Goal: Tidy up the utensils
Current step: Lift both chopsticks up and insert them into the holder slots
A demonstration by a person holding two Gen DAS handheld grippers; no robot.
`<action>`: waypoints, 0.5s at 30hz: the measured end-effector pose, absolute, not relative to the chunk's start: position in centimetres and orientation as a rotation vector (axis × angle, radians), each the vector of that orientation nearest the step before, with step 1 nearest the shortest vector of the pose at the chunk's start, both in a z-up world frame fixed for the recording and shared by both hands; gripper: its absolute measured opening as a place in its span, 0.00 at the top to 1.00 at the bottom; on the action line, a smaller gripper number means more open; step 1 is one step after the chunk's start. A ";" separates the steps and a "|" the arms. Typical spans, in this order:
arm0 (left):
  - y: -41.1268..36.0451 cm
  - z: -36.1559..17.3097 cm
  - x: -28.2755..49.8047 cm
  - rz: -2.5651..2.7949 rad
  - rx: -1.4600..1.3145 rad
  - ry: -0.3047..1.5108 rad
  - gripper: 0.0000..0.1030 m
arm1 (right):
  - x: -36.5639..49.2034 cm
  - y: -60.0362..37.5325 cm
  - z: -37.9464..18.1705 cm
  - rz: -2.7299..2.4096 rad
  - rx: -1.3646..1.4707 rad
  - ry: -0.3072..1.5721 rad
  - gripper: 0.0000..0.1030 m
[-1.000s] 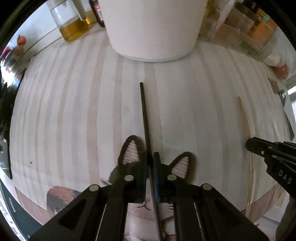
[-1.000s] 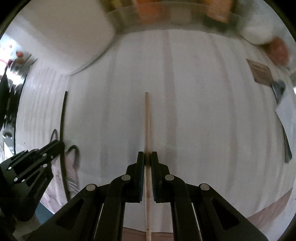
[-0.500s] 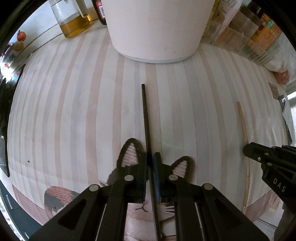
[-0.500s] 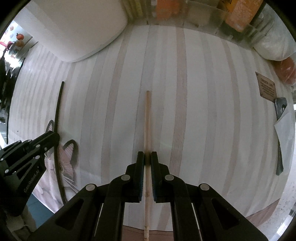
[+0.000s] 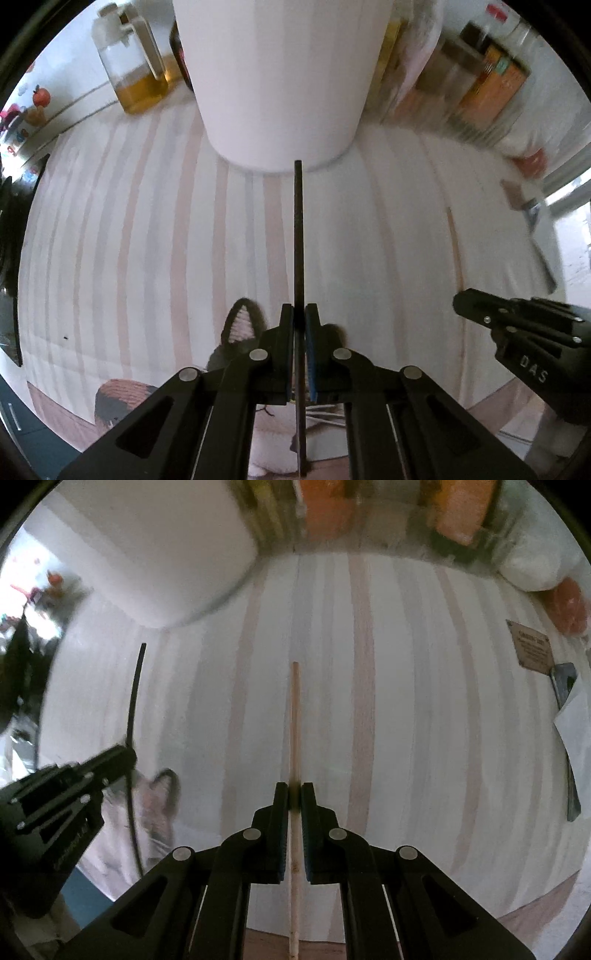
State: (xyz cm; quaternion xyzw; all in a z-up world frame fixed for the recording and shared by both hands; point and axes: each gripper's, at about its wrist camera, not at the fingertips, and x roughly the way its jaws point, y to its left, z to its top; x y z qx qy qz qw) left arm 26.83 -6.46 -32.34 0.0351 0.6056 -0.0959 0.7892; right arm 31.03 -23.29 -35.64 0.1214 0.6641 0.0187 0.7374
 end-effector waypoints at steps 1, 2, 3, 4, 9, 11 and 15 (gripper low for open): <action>-6.4 -31.5 26.8 -0.211 0.065 1.290 0.97 | 30.9 -23.5 -35.1 0.045 0.287 1.440 0.94; -6.2 -31.0 26.8 -0.214 0.059 1.279 0.97 | 30.7 -23.6 -34.5 0.047 0.307 1.418 0.94; -6.2 -30.4 26.7 -0.217 0.052 1.266 0.97 | 30.6 -23.6 -34.0 0.050 0.310 1.403 0.94; -6.3 -29.6 26.6 -0.220 0.043 1.253 0.97 | 30.5 -23.6 -33.5 0.050 0.318 1.383 0.94; -6.0 -25.4 26.8 -0.236 0.004 1.165 0.97 | 30.5 -23.6 -30.3 0.074 0.366 1.293 0.94; -6.2 -23.0 27.1 -0.247 -0.005 1.107 0.97 | 31.1 -23.8 -28.5 0.090 0.379 1.249 0.94; -6.3 -18.7 28.0 -0.276 -0.026 1.009 0.97 | 32.0 -24.4 -24.5 0.119 0.401 1.147 0.94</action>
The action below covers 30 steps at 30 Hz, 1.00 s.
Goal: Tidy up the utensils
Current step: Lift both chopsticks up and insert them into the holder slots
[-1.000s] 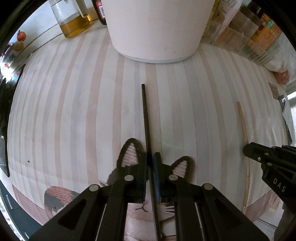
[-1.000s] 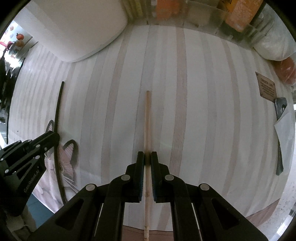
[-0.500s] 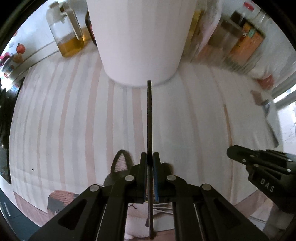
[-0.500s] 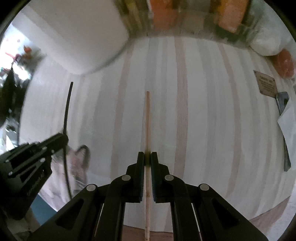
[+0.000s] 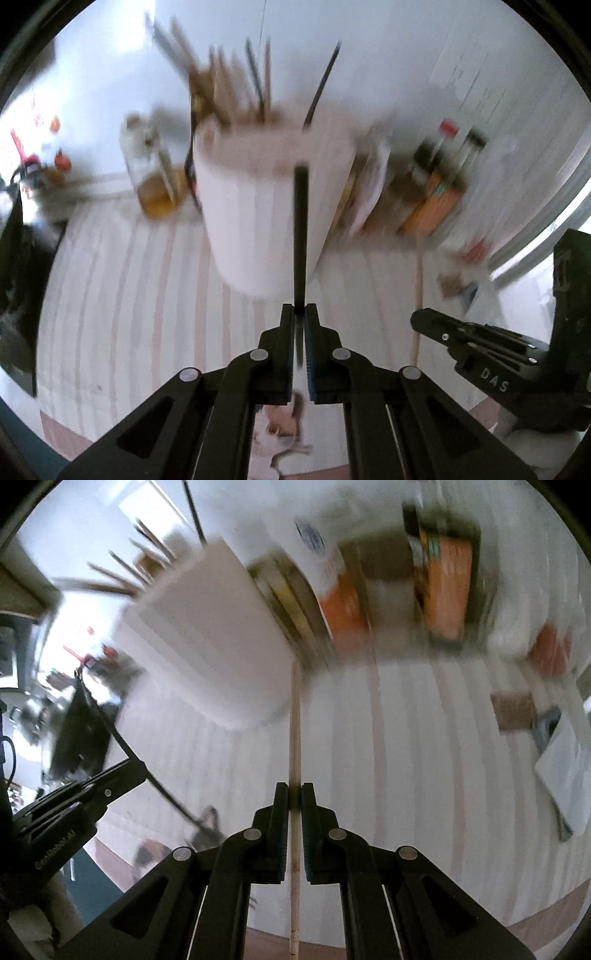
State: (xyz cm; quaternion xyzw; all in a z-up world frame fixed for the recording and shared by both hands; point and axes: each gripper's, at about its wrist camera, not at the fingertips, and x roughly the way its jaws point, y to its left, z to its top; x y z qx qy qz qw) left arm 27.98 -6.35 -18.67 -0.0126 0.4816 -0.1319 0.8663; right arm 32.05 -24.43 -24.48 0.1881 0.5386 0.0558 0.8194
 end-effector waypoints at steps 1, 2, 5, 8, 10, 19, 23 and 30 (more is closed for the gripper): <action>-6.4 -17.2 28.2 -0.286 -0.030 0.974 0.98 | 32.4 -24.5 -23.0 0.122 0.402 1.113 0.94; -6.5 -16.0 28.5 -0.294 -0.031 0.948 0.98 | 32.8 -24.7 -21.5 0.126 0.403 1.076 0.94; -6.9 -12.4 29.6 -0.310 -0.041 0.867 0.98 | 34.2 -25.4 -17.3 0.135 0.405 0.977 0.94; -6.9 -9.5 30.4 -0.322 -0.051 0.803 0.98 | 36.3 -26.5 -12.9 0.137 0.402 0.875 0.94; -7.1 -7.3 31.2 -0.328 -0.056 0.762 0.98 | 37.5 -27.1 -10.5 0.138 0.397 0.824 0.94; -6.1 0.7 34.9 -0.289 -0.038 0.612 0.98 | 44.2 -27.3 -2.2 0.114 0.370 0.629 0.94; -5.4 1.6 36.7 -0.251 -0.018 0.597 0.98 | 47.2 -26.1 -1.5 0.125 0.363 0.599 0.94; -4.1 -0.5 40.4 -0.212 0.003 0.650 0.98 | 51.5 -23.3 -3.3 0.135 0.365 0.566 0.94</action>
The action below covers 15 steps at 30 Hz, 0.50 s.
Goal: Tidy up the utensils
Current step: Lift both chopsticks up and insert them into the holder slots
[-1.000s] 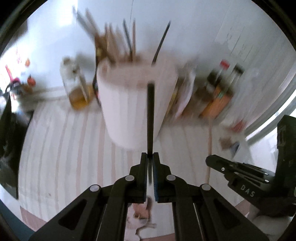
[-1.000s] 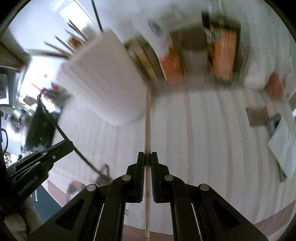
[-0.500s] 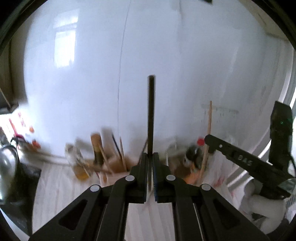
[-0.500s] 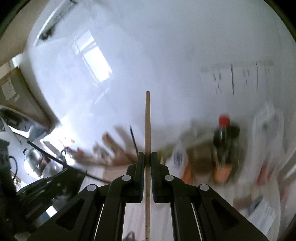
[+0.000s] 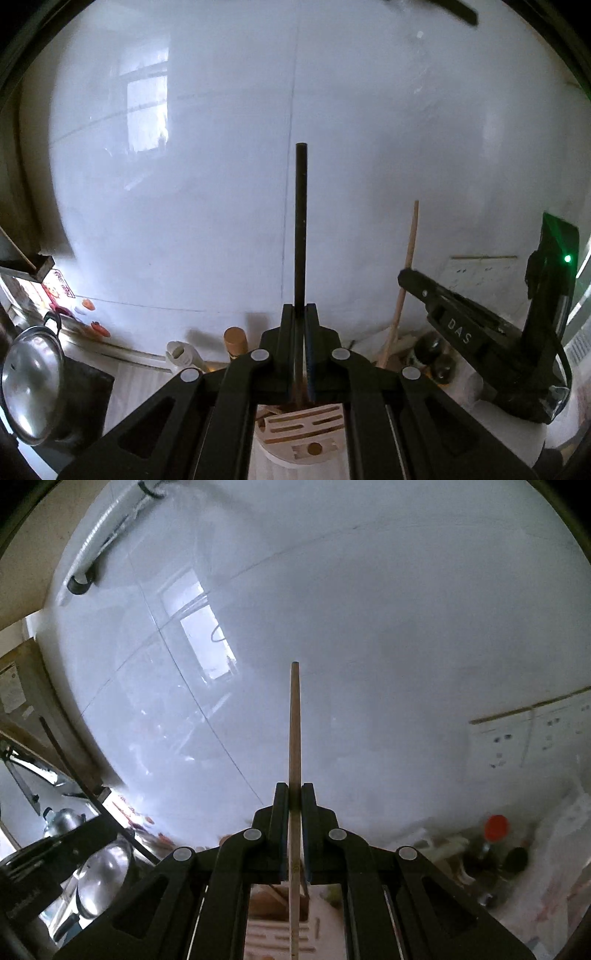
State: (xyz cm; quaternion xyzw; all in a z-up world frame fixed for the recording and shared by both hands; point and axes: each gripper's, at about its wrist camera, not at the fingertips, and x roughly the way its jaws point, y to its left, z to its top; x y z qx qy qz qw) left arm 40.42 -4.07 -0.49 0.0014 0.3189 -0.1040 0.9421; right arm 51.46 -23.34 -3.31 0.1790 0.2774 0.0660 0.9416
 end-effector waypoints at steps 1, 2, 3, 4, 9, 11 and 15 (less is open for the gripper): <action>-3.9 -0.9 41.0 -0.210 0.000 0.662 0.98 | 52.0 -23.0 -3.6 0.135 0.367 0.560 0.94; -4.0 -1.3 41.1 -0.209 0.000 0.670 0.98 | 52.5 -22.6 -4.0 0.132 0.362 0.554 0.94; -3.9 -1.7 41.4 -0.207 0.002 0.680 0.98 | 53.0 -22.2 -4.3 0.133 0.357 0.550 0.94; -3.8 -2.3 41.8 -0.205 -0.002 0.692 0.98 | 53.4 -22.0 -4.6 0.133 0.354 0.547 0.94; -3.3 -4.3 43.5 -0.185 -0.013 0.736 0.98 | 55.4 -20.5 -6.3 0.131 0.332 0.531 0.94; -3.2 -4.7 44.1 -0.182 -0.021 0.749 0.98 | 55.9 -20.1 -6.9 0.133 0.335 0.525 0.94; -2.7 -5.9 45.1 -0.178 -0.035 0.782 0.98 | 55.9 -19.5 -8.3 0.142 0.327 0.514 0.94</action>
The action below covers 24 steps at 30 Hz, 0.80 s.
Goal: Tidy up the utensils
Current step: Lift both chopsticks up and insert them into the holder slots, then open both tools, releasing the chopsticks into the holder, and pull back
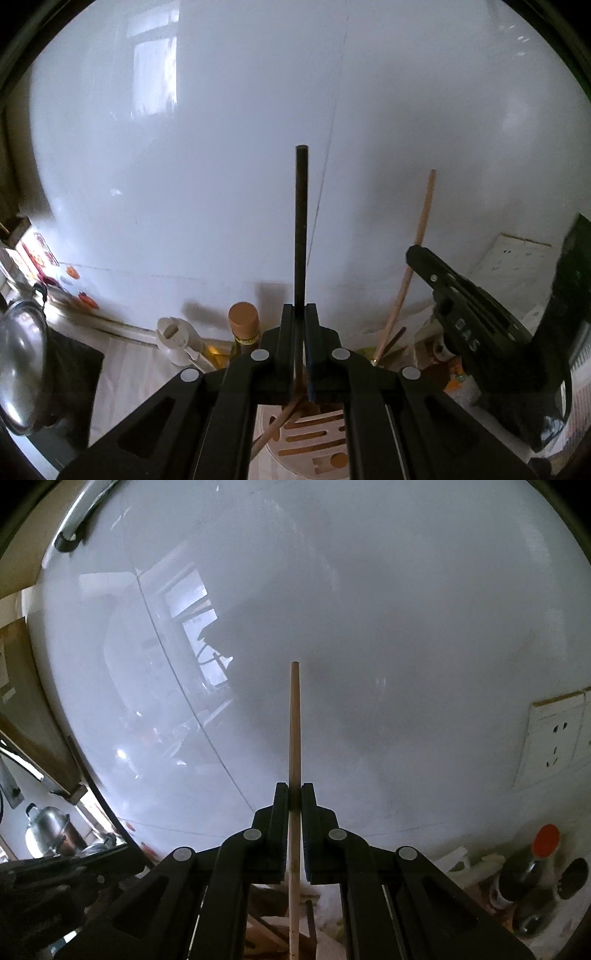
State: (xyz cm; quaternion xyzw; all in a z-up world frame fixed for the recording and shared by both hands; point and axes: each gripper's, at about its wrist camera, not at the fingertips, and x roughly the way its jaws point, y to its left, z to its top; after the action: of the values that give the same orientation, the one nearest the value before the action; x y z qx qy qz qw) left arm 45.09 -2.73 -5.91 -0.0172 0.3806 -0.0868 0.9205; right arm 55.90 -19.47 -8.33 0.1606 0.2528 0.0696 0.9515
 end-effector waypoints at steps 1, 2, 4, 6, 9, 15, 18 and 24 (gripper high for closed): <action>-2.5 -6.3 45.3 -0.177 -0.042 0.794 0.98 | 55.9 -19.3 -8.7 0.137 0.325 0.511 0.94; -2.4 -6.6 45.5 -0.178 -0.046 0.804 0.98 | 55.8 -19.3 -8.8 0.142 0.324 0.506 0.94; -2.3 -7.3 45.7 -0.180 -0.054 0.822 0.98 | 55.7 -19.2 -9.4 0.149 0.320 0.499 0.94; -2.4 -7.7 45.9 -0.185 -0.060 0.837 0.98 | 55.6 -19.2 -9.8 0.156 0.316 0.494 0.94; -2.5 -8.3 46.0 -0.190 -0.063 0.853 0.98 | 55.5 -19.0 -10.4 0.164 0.301 0.495 0.94; -2.6 -8.9 45.9 -0.199 -0.068 0.868 0.98 | 54.5 -18.5 -10.7 0.199 0.267 0.501 0.93; -2.7 -9.0 45.7 -0.203 -0.071 0.873 0.98 | 54.1 -18.4 -11.1 0.211 0.247 0.524 0.93; -2.4 -9.1 45.0 -0.202 -0.090 0.877 0.98 | 52.7 -19.1 -11.7 0.208 0.248 0.579 0.93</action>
State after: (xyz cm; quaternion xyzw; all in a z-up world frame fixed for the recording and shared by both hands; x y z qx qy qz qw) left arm 44.96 -2.39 -9.13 -0.0433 0.4239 -0.0978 0.8994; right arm 52.67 -19.08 -11.66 0.1215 0.2840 0.1021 0.9456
